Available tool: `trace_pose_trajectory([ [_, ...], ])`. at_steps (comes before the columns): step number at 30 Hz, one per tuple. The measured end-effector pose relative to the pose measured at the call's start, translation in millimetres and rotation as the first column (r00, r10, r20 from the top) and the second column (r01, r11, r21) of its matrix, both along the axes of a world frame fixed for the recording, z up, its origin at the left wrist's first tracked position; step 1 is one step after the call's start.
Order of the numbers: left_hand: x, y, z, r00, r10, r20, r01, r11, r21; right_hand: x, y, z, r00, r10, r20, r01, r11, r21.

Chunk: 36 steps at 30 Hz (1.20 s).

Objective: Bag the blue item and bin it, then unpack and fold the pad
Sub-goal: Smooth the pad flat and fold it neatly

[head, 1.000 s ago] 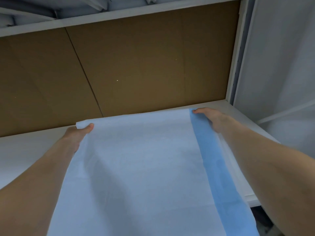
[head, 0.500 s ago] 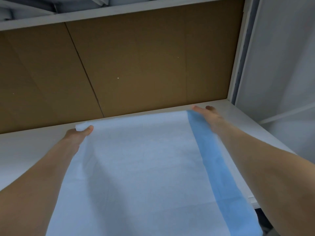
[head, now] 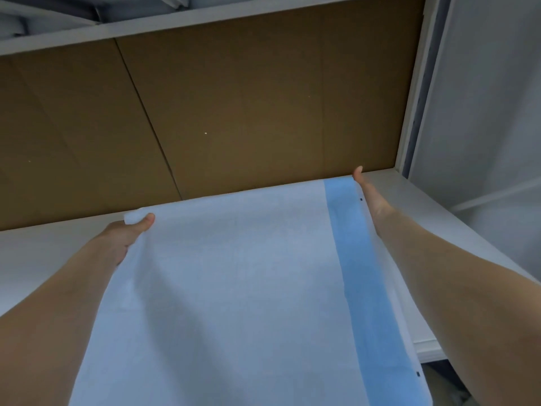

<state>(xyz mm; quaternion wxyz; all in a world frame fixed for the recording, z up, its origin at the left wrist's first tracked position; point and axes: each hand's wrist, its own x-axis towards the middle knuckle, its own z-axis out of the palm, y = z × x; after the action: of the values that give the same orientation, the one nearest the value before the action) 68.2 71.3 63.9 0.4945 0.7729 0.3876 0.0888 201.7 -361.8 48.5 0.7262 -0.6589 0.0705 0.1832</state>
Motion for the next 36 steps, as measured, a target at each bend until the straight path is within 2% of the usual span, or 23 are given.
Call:
trace_pose_trajectory([
  [2,8,18,-13,0.999,0.037,-0.023,-0.036,0.999,0.038,2,-1,-6,1.0,0.004,-0.007,-0.004,1.0,0.019],
  [5,7,3,-10,0.995,0.082,-0.048,-0.078,0.994,0.074,-5,-3,-7,0.993,0.12,0.009,-0.12,0.993,0.002],
  [7,12,-10,-8,0.994,0.104,-0.027,-0.101,0.991,0.082,-4,-3,-10,0.992,0.122,-0.017,-0.123,0.977,-0.176],
  [9,18,-18,-9,0.991,0.137,-0.012,-0.135,0.987,0.084,5,1,-16,0.999,0.051,-0.015,-0.053,0.937,-0.345],
  [11,20,-20,-12,0.995,0.094,-0.025,-0.093,0.995,0.038,10,7,-19,1.0,-0.024,0.013,0.027,0.885,-0.464],
  [15,48,8,-48,0.994,0.047,-0.098,-0.048,0.999,0.001,12,14,-27,0.983,-0.112,0.145,0.18,0.717,-0.673],
  [20,57,-39,-49,0.996,0.08,0.025,-0.082,0.994,0.067,18,14,-43,0.963,-0.091,0.252,0.261,0.538,-0.802],
  [22,70,-40,-57,0.995,0.071,0.073,-0.077,0.993,0.088,25,16,-48,0.951,-0.047,0.306,0.289,0.488,-0.824],
  [24,80,-39,-63,0.992,0.082,0.091,-0.091,0.991,0.099,31,21,-51,0.953,0.05,0.299,0.257,0.394,-0.883],
  [27,89,-44,-74,0.999,0.024,-0.039,-0.015,0.975,0.22,32,30,-60,0.949,0.22,0.225,0.182,0.201,-0.963],
  [29,85,-55,-74,0.982,-0.055,-0.181,0.131,0.887,0.443,30,35,-65,0.93,0.291,0.225,0.19,0.144,-0.971],
  [31,77,-71,-68,0.955,-0.106,-0.277,0.276,0.659,0.699,25,38,-65,0.898,0.357,0.259,0.207,0.178,-0.962],
  [32,73,-80,-65,0.942,-0.138,-0.306,0.331,0.54,0.774,20,40,-64,0.882,0.383,0.274,0.207,0.208,-0.956],
  [33,71,-88,-65,0.924,-0.17,-0.344,0.383,0.471,0.795,15,43,-63,0.869,0.404,0.286,0.202,0.238,-0.95],
  [34,69,-96,-65,0.898,-0.19,-0.397,0.439,0.455,0.775,10,46,-61,0.859,0.426,0.284,0.185,0.26,-0.948],
  [36,66,-106,-68,0.838,-0.204,-0.506,0.534,0.501,0.681,0,54,-59,0.84,0.487,0.239,0.11,0.278,-0.954],
])
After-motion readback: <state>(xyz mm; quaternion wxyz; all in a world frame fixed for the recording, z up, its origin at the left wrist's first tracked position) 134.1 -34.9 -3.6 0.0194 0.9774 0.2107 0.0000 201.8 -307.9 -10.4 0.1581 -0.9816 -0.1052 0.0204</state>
